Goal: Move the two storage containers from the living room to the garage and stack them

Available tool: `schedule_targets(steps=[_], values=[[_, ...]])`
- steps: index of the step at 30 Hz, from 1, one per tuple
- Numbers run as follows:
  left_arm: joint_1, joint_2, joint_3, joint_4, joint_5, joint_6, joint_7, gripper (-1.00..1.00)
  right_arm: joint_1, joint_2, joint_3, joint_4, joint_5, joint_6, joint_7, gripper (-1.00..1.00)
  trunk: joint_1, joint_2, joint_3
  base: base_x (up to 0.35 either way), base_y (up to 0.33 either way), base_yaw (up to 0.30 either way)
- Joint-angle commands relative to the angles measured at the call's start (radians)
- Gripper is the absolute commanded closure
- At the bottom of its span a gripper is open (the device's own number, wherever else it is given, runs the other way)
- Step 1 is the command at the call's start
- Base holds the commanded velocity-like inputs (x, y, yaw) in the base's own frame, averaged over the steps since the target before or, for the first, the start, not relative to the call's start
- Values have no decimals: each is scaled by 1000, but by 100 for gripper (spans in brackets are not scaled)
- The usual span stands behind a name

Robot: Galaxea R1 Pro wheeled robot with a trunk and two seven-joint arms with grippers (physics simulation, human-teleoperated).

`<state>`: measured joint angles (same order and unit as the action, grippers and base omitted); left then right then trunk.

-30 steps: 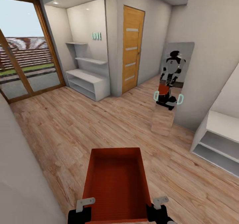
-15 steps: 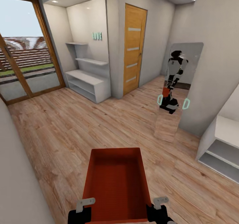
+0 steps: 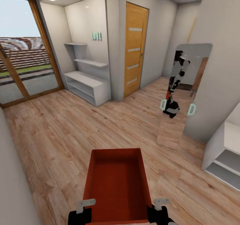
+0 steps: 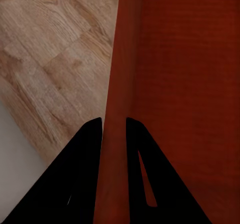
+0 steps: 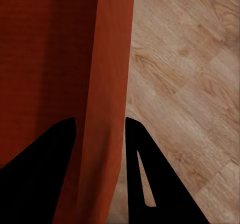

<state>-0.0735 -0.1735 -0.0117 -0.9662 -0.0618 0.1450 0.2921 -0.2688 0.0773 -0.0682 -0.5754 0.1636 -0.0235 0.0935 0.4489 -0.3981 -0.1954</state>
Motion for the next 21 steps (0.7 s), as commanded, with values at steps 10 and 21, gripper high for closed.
schedule_targets(steps=[10, 21], values=[[0, -1, -2, 29, 0, 8, 10, 100, -1, 19, -7, -3, 5, -36, 14, 100, 1, -2, -2, 326, 0, 0], [0, -1, -2, 29, 0, 8, 11, 100, -1, 19, -7, -3, 5, -36, 14, 100, 1, -2, -2, 326, 0, 0]])
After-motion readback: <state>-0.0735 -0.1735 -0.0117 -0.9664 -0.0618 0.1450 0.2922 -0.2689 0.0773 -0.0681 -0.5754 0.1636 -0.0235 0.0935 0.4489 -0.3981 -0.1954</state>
